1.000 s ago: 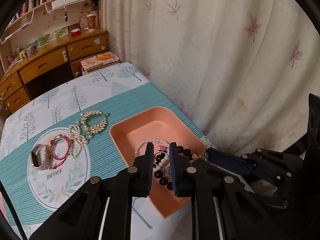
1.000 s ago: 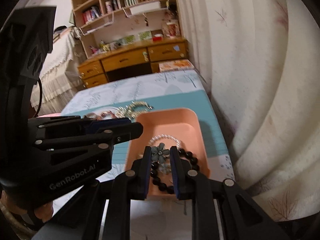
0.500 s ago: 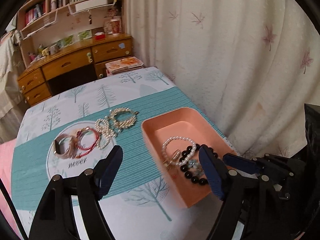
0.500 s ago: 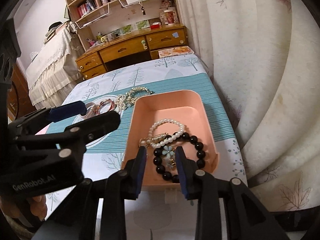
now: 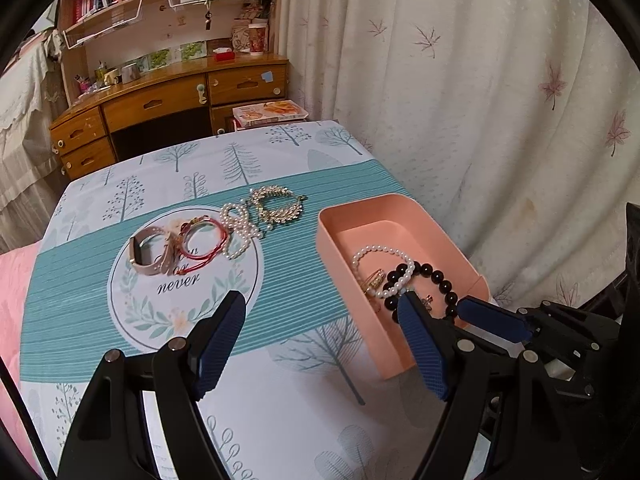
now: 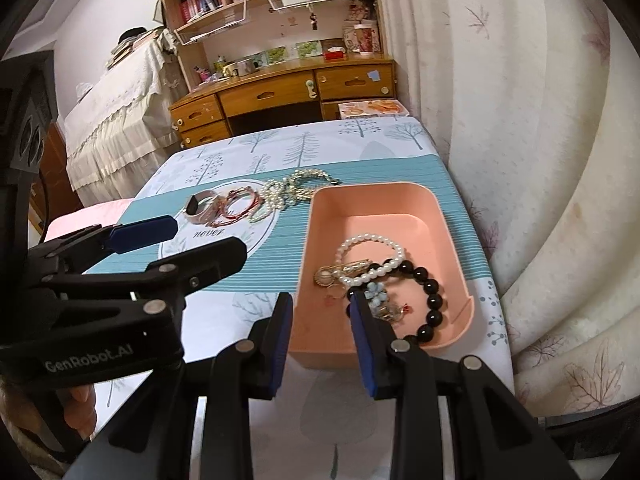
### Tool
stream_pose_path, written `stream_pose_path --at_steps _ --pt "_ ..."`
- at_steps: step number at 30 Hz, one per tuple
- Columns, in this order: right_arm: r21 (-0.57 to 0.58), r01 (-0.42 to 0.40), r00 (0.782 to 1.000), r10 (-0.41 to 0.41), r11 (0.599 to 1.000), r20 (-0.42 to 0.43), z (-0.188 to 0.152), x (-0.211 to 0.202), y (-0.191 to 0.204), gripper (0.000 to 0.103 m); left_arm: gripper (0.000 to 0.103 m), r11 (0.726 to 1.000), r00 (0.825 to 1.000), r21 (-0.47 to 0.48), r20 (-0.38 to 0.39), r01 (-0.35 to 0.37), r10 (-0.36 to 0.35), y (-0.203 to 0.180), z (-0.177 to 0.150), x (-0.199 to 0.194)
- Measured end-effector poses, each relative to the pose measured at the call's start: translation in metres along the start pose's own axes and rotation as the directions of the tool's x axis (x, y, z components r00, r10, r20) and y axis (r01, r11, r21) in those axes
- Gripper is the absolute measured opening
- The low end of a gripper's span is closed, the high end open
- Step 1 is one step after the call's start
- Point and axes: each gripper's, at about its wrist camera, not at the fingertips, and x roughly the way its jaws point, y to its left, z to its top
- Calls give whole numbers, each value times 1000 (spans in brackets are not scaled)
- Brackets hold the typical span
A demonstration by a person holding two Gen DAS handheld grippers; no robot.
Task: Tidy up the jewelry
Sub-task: 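Withdraw both tools from the tray toward the watch band and gold hair comb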
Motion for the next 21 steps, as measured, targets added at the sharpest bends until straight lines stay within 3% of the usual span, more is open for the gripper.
stream_pose_path --at_steps 12,21 --pt "-57 -33 999 33 998 -2 10 -5 26 30 77 1000 999 -12 25 -26 27 20 -7 -20" --pt "-91 -59 998 59 994 -6 74 -2 36 30 77 996 999 -85 20 -25 27 84 34 -42"
